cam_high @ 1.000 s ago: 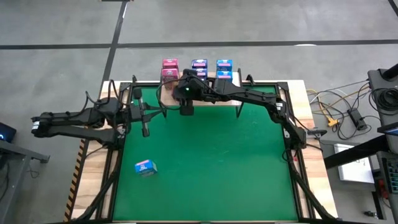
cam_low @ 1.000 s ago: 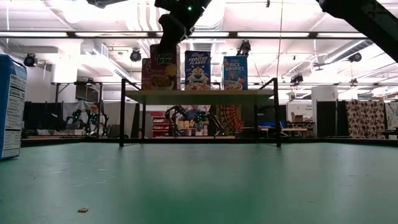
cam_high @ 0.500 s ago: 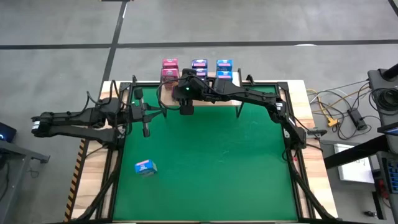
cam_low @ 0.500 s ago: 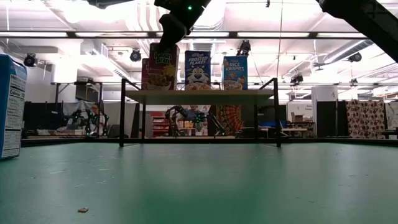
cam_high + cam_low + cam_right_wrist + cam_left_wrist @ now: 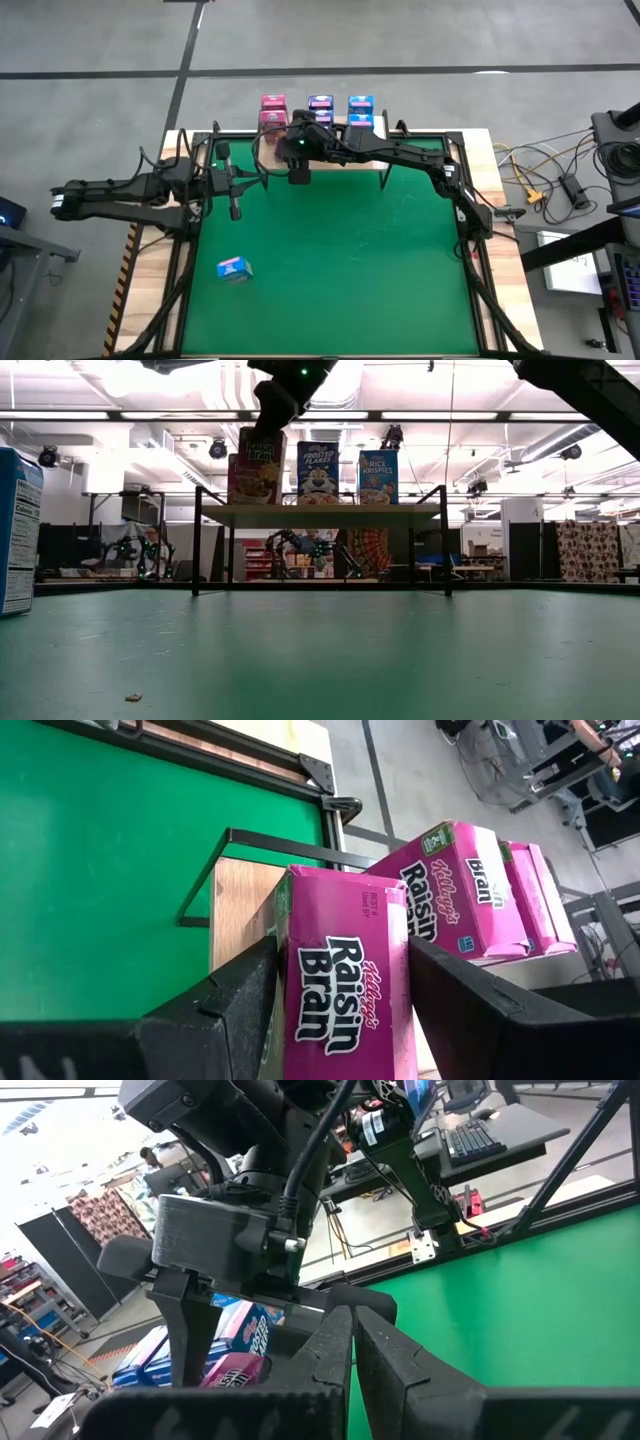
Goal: Stack cereal on shelf
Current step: Put the violet cereal box on the shelf aligned with the other violet cereal boxes
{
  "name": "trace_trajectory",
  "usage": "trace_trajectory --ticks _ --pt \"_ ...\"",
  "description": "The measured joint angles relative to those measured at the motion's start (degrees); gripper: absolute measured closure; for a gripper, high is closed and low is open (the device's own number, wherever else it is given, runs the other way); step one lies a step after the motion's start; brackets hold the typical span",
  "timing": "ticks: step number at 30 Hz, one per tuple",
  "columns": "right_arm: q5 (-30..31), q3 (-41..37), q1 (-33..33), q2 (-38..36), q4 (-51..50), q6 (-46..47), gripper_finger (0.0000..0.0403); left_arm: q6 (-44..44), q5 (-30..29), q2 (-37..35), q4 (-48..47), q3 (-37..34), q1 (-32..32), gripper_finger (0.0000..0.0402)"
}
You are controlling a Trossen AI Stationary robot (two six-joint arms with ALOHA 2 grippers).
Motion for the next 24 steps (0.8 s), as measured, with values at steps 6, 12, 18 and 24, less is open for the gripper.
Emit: trace_trajectory --ticks 6,12,18,24 --pt "-0.02 0.00 0.00 0.00 -0.17 -1.53 0.0202 0.00 0.00 0.00 0.02 0.00 0.00 0.0401" --pt "-0.07 -0.02 -0.61 0.00 0.45 0.36 0.0207 0.00 0.00 0.00 0.20 0.00 0.00 0.0401" --pt "-0.02 -0.15 -1.39 0.02 0.42 2.29 0.0173 0.00 -0.01 0.02 0.35 0.00 -0.01 0.0401" --pt "-0.04 -0.21 -1.75 0.13 0.72 2.38 0.0137 0.00 -0.02 0.02 0.35 0.00 0.00 0.0402"
